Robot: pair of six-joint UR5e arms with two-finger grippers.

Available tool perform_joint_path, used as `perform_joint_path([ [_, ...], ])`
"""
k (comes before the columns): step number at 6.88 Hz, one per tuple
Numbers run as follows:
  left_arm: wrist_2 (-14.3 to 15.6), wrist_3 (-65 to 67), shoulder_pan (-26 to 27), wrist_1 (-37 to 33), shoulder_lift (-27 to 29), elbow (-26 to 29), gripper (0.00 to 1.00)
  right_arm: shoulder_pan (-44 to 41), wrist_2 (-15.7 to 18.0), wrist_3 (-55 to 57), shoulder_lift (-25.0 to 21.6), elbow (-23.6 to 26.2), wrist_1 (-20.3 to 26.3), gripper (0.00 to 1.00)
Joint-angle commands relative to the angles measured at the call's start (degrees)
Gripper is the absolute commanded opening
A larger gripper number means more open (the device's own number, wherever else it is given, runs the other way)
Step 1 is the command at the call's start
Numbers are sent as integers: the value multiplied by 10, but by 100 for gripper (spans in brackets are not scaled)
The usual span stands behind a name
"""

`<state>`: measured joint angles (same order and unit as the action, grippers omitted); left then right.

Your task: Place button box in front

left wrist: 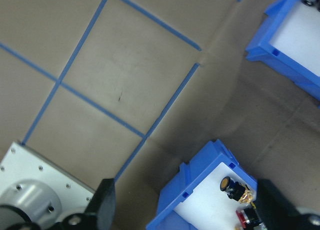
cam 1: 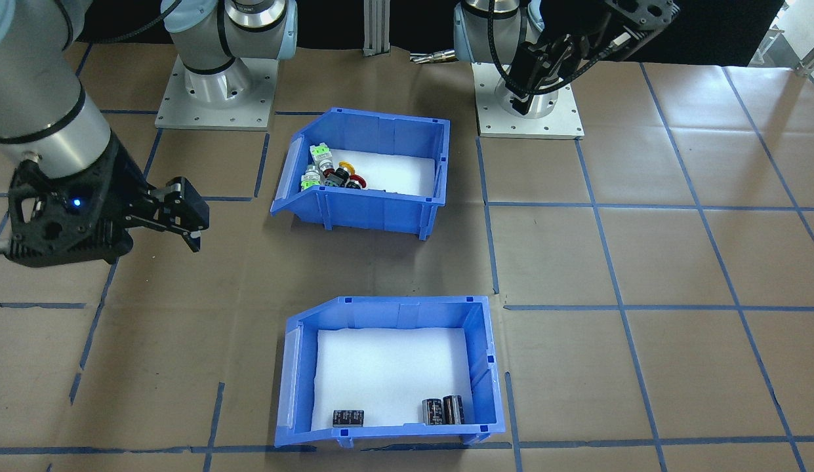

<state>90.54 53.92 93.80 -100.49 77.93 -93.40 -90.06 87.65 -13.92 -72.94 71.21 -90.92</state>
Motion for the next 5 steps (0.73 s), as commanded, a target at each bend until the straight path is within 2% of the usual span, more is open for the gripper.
perform_joint_path([
  [1, -58, 297, 2, 0, -116, -139, 96, -47, -4, -143, 82, -76, 0, 100],
  [2, -81, 325, 15, 5, -141, -188, 96, -78, 1, -187, 104, -96, -3, 100],
  [3, -83, 380, 55, 11, -139, -208, 96, -101, 0, -250, 125, -104, -3, 100],
  [5, -85, 464, 140, 132, -119, -269, 99, -151, -6, -308, 132, -100, -19, 100],
])
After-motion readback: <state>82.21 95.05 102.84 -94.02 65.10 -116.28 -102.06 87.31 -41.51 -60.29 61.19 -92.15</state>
